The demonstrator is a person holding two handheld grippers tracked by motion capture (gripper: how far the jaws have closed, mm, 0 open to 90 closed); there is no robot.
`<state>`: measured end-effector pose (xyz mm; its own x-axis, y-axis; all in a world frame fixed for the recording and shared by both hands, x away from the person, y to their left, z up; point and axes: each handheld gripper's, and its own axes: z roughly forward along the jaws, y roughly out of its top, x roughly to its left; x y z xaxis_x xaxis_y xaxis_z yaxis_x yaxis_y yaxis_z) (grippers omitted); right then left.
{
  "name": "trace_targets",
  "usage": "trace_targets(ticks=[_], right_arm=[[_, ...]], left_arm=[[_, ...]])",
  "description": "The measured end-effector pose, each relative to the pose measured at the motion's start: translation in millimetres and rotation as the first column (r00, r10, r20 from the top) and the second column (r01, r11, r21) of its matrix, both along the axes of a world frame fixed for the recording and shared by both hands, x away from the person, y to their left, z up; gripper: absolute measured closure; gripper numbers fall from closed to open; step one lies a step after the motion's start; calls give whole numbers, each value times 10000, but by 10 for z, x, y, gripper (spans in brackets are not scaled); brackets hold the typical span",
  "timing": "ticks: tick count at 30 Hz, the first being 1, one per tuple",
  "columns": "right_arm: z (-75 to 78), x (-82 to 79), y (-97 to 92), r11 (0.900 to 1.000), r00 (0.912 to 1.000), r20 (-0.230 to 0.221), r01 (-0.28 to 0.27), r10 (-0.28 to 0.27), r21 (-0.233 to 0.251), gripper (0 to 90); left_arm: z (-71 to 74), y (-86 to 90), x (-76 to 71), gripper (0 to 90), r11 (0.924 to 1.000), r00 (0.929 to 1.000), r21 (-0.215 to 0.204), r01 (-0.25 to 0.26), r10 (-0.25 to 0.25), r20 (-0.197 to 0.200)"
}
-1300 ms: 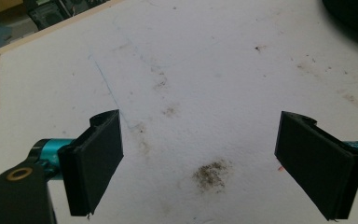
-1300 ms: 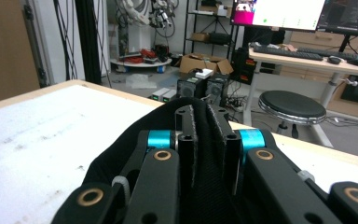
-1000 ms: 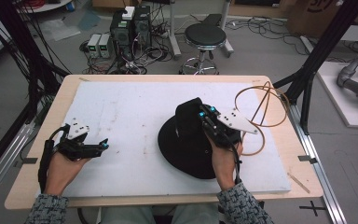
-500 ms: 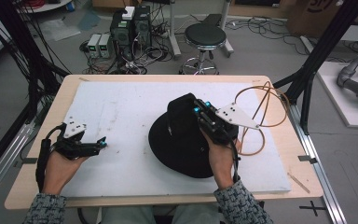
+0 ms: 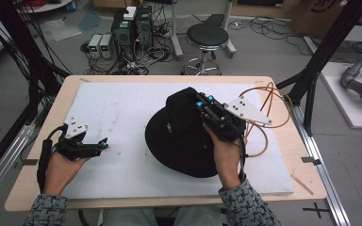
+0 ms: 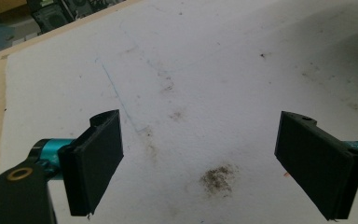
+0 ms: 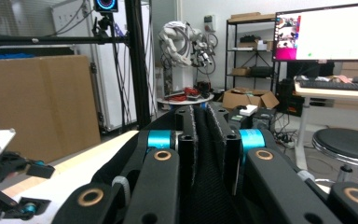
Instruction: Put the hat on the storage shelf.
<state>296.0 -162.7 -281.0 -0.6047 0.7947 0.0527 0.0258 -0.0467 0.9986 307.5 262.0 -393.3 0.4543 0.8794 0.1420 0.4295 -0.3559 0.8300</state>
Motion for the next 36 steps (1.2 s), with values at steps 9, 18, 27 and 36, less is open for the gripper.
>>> trace_targets(ticks=[9,18,27,36], right_arm=[[194,-16,-2,9998,9995,259,-173,171,86,831],[417,-24,-27,9998,9979,630,-142,134,132,831],[670,-71,-58,9998,9931,1161,-156,138,142,831],[888,-112,-122,9992,9887,1491,-177,120,368,830]], left_arm=[[1,11,-9,154,10000,10000,-64,-52,52,28],[-12,17,-2,155,10000,10000,-55,-76,76,-41],[-15,-11,13,155,9999,10000,-105,18,-19,-37],[-15,-40,26,155,9999,10000,-163,40,-41,-9]])
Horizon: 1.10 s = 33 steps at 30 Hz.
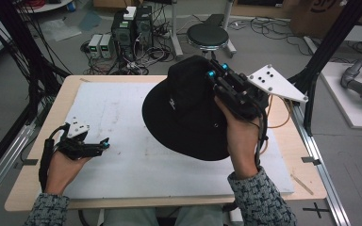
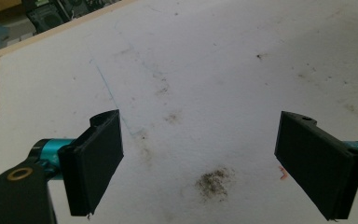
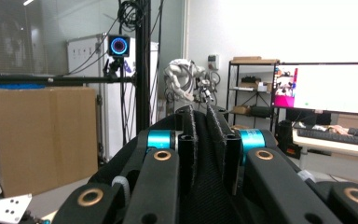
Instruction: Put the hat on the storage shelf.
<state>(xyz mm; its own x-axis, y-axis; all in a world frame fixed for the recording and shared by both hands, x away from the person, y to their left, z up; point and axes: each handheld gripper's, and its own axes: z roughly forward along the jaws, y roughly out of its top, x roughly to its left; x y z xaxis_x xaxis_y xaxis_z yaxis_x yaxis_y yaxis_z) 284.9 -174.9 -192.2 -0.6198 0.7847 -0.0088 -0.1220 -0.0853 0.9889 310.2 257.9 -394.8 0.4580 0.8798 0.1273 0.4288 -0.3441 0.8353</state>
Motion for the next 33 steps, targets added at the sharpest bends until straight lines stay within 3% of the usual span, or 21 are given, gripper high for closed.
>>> trace_targets(ticks=[11,18,27,33], right_arm=[[242,-36,-185,9992,9984,428,370,-376,150,830],[340,-7,-384,9954,9941,511,954,-959,108,830],[334,24,-686,9840,9837,296,1764,-1771,247,830],[241,97,-936,9698,9701,-16,2427,-2427,247,830]], left_arm=[[-7,8,1,155,10000,10000,37,-2,2,-45],[-15,7,1,155,10000,10000,67,-12,13,-89],[-20,-8,4,155,9999,9999,105,35,-34,-99],[-22,-17,8,155,9999,9999,114,62,-61,-115]])
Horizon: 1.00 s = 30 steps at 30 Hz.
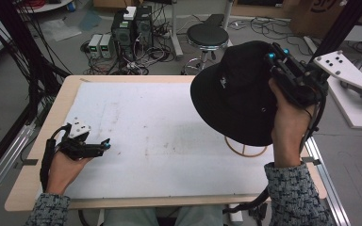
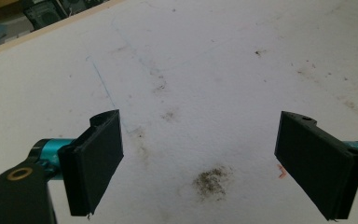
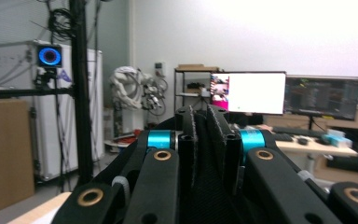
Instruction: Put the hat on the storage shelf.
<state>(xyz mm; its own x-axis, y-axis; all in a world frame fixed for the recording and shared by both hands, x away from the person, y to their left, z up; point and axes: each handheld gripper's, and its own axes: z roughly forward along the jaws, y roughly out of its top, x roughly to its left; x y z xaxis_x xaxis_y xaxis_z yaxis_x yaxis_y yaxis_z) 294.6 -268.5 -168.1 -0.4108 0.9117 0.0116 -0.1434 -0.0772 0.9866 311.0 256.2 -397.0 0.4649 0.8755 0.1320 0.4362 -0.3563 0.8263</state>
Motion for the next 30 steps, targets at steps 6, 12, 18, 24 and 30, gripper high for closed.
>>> trace_targets(ticks=[6,12,18,24,30], right_arm=[[-141,65,-179,9987,9982,-380,480,-474,162,830],[-292,130,-313,9954,9933,-732,913,-890,283,830],[-419,182,-393,9924,9870,-1087,1216,-1186,210,830],[-515,208,-444,9909,9836,-1280,1318,-1274,262,830],[-610,226,-506,9881,9776,-1544,1500,-1431,343,830]], left_arm=[[2,6,1,155,10000,10000,77,33,-33,-32],[3,9,0,155,10000,10000,26,17,-17,-21],[5,8,2,154,10000,10000,57,36,-36,-30],[4,4,2,155,10000,10000,28,33,-33,-30],[1,2,5,155,10000,10000,65,39,-39,-27]])
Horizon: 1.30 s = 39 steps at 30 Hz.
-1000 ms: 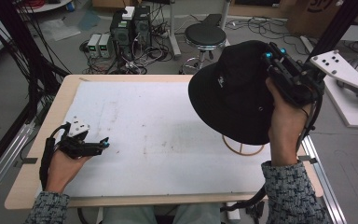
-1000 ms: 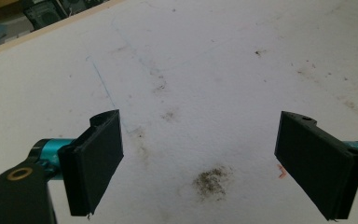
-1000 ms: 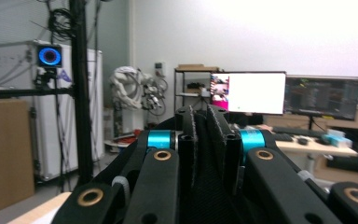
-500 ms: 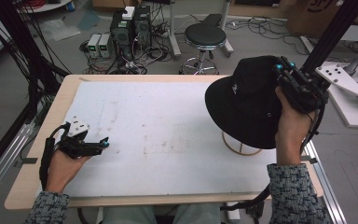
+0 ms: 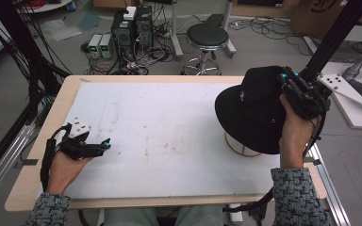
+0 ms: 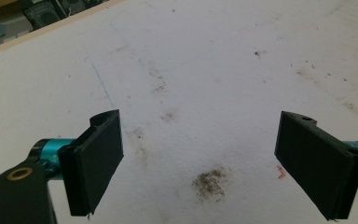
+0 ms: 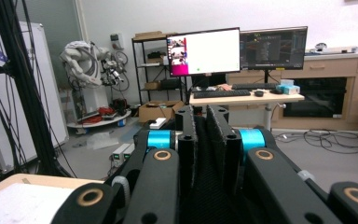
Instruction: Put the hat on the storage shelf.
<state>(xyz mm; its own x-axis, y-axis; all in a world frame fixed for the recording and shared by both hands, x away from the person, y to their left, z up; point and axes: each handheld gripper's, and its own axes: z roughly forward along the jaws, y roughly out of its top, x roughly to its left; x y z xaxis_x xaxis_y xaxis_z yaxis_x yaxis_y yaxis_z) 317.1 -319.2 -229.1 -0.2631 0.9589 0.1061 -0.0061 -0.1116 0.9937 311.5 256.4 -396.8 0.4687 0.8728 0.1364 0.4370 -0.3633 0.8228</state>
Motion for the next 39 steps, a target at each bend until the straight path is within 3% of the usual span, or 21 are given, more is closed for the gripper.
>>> trace_targets(ticks=[16,35,39], right_arm=[[-190,1,-107,9997,9996,-250,107,-102,230,820],[-357,-93,-180,9957,9989,-328,-306,336,875,793],[-393,-120,-170,9961,9985,-348,-390,419,793,786]], left_arm=[[-2,0,1,155,10000,10000,-2,-11,11,-10],[-5,1,3,155,10000,10000,6,21,-21,-70],[-8,-3,4,155,10000,10000,9,14,-14,-73]])
